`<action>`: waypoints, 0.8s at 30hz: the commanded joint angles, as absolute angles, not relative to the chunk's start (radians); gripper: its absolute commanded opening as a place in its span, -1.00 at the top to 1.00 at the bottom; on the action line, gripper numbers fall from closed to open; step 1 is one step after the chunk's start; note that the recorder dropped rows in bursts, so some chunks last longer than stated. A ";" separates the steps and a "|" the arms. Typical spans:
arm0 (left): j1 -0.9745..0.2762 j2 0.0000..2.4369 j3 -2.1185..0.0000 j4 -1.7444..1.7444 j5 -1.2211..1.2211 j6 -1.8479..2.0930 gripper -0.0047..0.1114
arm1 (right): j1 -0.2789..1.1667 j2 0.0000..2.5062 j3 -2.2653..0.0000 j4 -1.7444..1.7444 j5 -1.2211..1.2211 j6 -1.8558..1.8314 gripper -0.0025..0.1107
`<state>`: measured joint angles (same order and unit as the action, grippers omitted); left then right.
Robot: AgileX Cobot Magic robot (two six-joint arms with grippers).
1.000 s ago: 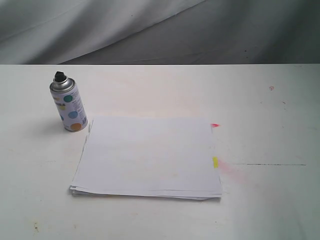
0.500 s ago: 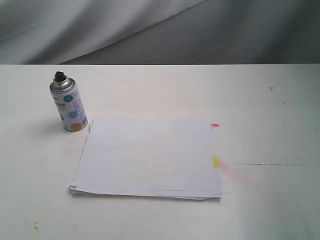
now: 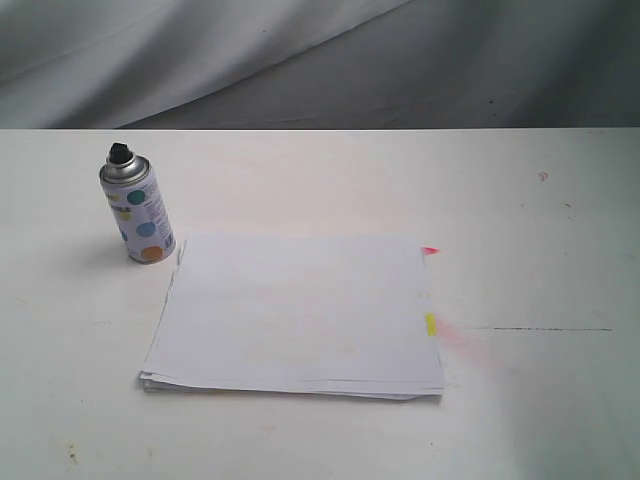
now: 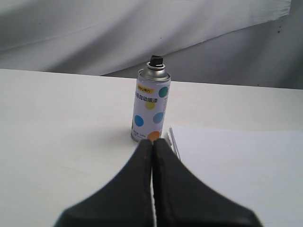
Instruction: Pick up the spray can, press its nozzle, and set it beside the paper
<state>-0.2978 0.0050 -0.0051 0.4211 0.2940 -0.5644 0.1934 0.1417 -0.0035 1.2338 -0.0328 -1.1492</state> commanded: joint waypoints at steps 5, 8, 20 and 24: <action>-0.295 0.000 0.000 0.427 0.293 -0.567 0.92 | 0.189 0.137 0.000 1.243 -0.042 -1.136 0.96; -0.295 0.000 0.000 0.427 0.293 -0.567 0.92 | 0.189 0.137 0.000 1.071 -0.042 -0.943 0.96; -0.295 0.000 0.000 0.427 0.293 -0.567 0.92 | 0.189 0.137 0.000 0.120 0.000 -0.103 0.96; -0.295 0.000 0.000 0.427 0.293 -0.567 0.92 | 0.189 0.137 0.000 0.088 0.090 -0.103 0.96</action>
